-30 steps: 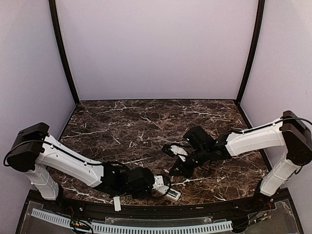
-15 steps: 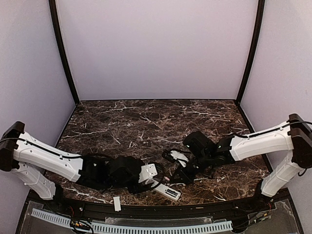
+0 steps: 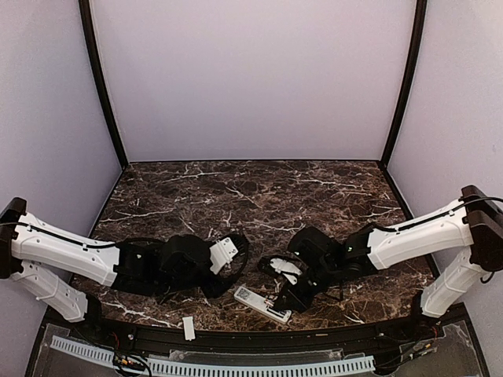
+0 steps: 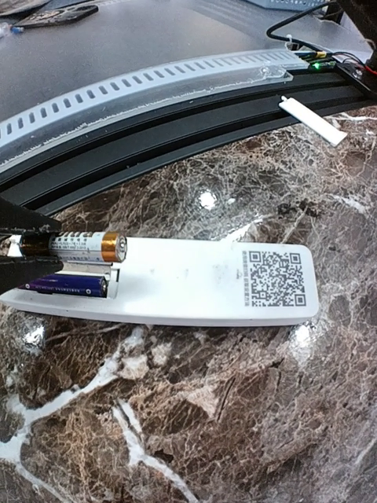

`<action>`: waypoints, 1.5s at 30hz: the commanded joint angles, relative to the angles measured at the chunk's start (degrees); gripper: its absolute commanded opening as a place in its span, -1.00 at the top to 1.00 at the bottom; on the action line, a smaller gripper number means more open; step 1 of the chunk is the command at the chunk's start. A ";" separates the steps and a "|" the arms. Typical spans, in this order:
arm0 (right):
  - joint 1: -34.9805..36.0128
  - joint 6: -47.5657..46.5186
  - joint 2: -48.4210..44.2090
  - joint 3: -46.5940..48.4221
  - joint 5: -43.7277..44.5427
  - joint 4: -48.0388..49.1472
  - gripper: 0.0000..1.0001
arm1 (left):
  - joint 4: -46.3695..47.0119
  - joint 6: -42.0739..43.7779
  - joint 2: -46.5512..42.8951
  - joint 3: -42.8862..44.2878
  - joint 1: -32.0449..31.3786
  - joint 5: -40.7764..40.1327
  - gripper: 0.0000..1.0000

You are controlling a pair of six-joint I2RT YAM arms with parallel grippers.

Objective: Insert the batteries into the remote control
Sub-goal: Adjust the remote control without the battery cover at the center of the board, then move the remote control without the battery cover to the center of the board.

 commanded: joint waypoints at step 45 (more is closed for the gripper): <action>2.12 -2.87 1.46 3.78 3.06 -3.52 0.61 | 0.27 -4.64 -1.86 -3.05 0.70 1.48 -0.35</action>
